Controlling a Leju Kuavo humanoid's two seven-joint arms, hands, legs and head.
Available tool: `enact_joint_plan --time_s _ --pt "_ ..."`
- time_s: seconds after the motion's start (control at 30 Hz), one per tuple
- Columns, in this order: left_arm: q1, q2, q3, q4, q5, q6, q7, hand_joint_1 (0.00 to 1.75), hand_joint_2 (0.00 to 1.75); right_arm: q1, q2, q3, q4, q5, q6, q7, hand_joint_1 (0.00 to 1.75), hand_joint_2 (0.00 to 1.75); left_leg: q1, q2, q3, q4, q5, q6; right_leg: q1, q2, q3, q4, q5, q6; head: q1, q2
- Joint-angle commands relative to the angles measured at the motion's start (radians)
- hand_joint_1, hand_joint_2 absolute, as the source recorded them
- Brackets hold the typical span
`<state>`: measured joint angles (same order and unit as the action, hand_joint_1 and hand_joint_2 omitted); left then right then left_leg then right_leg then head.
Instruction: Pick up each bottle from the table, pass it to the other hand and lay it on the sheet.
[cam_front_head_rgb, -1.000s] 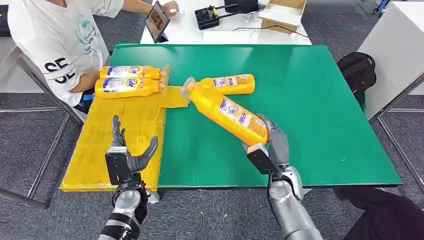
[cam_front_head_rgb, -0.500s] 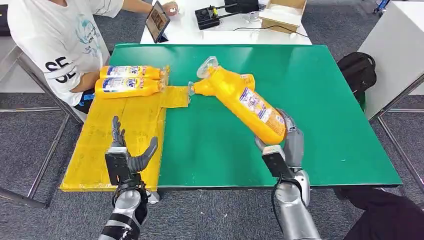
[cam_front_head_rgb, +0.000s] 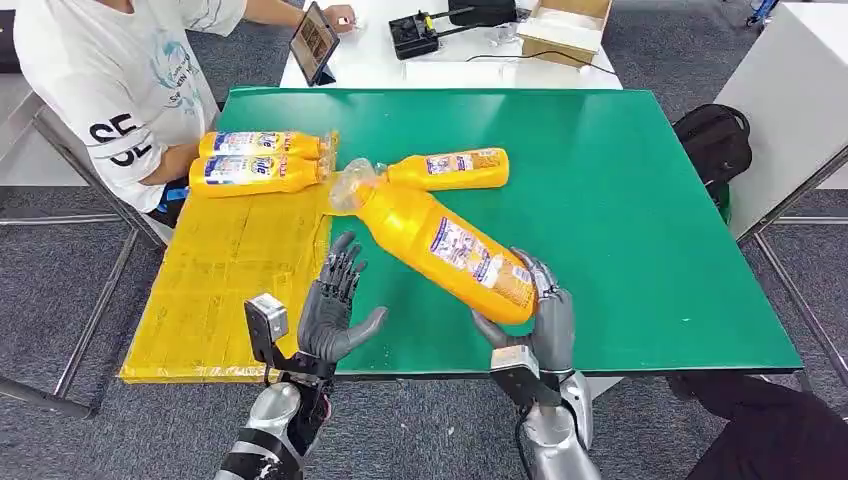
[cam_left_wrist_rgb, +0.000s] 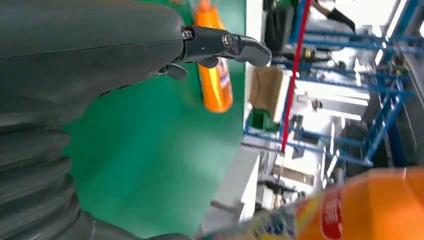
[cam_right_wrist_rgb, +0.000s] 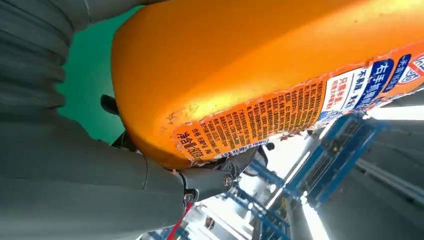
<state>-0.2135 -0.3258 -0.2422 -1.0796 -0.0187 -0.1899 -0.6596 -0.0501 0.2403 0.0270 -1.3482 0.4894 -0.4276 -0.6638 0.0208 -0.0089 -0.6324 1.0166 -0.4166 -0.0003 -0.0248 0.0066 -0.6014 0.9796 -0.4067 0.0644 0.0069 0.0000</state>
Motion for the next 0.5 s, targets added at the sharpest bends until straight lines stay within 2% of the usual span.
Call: enact_joint_plan --time_s 0.03,0.5 --pt "-0.024 -0.013 -0.031 0.047 0.036 -0.037 0.003 0.00 1.75 -0.007 -0.002 0.087 0.093 -0.018 -0.028 -0.034 1.75 1.75 0.000 0.000 0.002 -0.001 -0.001 0.001 0.001 0.000 0.003 -0.001 0.000 -0.002 0.000 0.000" --pt "-0.025 -0.015 -0.031 0.048 0.046 -0.053 -0.001 0.00 1.75 -0.009 -0.008 0.082 0.098 -0.029 -0.026 -0.034 1.75 1.75 0.000 0.000 0.004 -0.001 -0.001 0.001 0.001 -0.001 0.004 -0.001 -0.001 -0.003 0.000 0.000"
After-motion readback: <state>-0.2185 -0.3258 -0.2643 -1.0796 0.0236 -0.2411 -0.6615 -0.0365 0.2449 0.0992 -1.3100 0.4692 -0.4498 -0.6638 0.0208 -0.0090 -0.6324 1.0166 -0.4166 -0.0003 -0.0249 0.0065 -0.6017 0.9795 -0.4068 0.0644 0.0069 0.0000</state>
